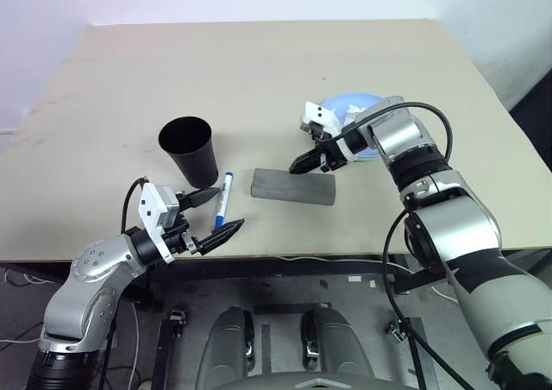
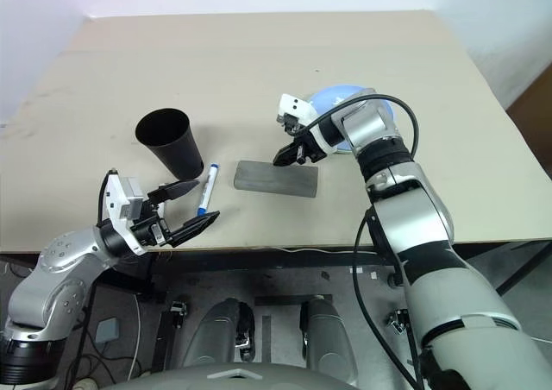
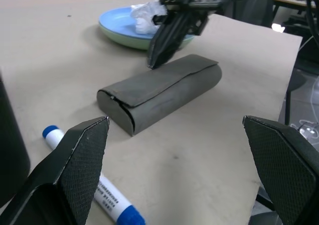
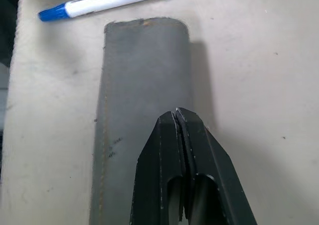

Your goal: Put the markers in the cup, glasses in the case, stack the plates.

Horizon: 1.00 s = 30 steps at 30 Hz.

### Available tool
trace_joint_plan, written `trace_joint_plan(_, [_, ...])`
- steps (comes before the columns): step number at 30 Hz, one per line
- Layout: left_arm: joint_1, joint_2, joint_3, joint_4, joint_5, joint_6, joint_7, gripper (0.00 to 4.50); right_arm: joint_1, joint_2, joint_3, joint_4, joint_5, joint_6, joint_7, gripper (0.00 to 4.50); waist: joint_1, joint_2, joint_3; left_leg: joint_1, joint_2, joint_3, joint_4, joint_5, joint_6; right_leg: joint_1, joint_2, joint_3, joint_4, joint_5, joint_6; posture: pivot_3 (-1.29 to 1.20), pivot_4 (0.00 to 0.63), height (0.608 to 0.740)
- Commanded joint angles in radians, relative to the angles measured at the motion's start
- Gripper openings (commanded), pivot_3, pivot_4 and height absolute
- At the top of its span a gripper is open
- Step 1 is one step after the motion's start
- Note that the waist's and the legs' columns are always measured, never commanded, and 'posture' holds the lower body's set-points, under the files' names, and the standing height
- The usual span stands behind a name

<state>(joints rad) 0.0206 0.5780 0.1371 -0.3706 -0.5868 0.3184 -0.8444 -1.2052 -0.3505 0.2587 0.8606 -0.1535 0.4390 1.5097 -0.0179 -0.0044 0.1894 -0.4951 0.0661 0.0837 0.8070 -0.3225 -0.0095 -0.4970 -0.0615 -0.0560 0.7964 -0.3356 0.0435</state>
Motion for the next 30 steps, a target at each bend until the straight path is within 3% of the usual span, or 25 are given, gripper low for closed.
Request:
trace_joint_plan(1, [0.003, 0.009, 0.025, -0.003, 0.009, -0.035, -0.014, 4.50, 0.059, -0.022, 0.024, -0.172, 0.042, 0.084, 0.043, 0.06, 0.000, 0.000, 0.000, 0.000, 0.000, 0.000, 0.000, 0.000, 0.000, 0.000, 0.000, 0.000, 0.000, 0.000, 0.000, 0.00, 0.150, 0.670])
trace_joint_plan(10, [0.024, 0.004, 0.037, 0.012, 0.013, -0.061, -0.022, 4.50, 0.167, -0.052, 0.079, -0.348, 0.076, 0.111, 0.023, 0.06, -0.002, 0.000, 0.000, 0.002, 0.000, 0.000, 0.000, 0.000, 0.000, 0.001, 0.000, 0.000, 0.000, 0.000, 0.000, 0.00, 0.150, 0.670])
trace_joint_plan(17, [0.049, 0.000, 0.088, -0.007, -0.022, -0.052, -0.002, 4.50, 0.167, -0.056, 0.040, -0.371, 0.138, 0.082, -0.005, 0.06, -0.003, -0.001, -0.001, 0.004, 0.001, 0.000, 0.000, 0.000, -0.001, 0.002, 0.001, 0.000, 0.000, 0.000, 0.000, 0.00, 0.150, 0.670])
trace_joint_plan(27, [0.063, 0.038, 0.224, -0.151, -0.132, 0.163, 0.201, 4.50, 0.162, -0.070, 0.022, -0.386, 0.206, 0.085, -0.034, 0.06, 0.000, -0.002, 0.000, 0.002, 0.001, -0.001, 0.000, 0.001, -0.001, 0.001, 0.000, 0.000, 0.000, 0.000, 0.000, 0.00, 0.150, 0.670])
trace_joint_plan(30, [0.084, 0.062, 0.291, -0.197, -0.238, 0.289, 0.278, 4.50, 0.164, -0.069, 0.014, -0.397, 0.223, 0.098, -0.042, 0.06, -0.001, -0.002, 0.000, 0.002, 0.001, -0.001, 0.000, 0.001, -0.001, 0.001, 0.000, 0.000, 0.000, 0.000, 0.000, 0.00, 0.150, 0.670])
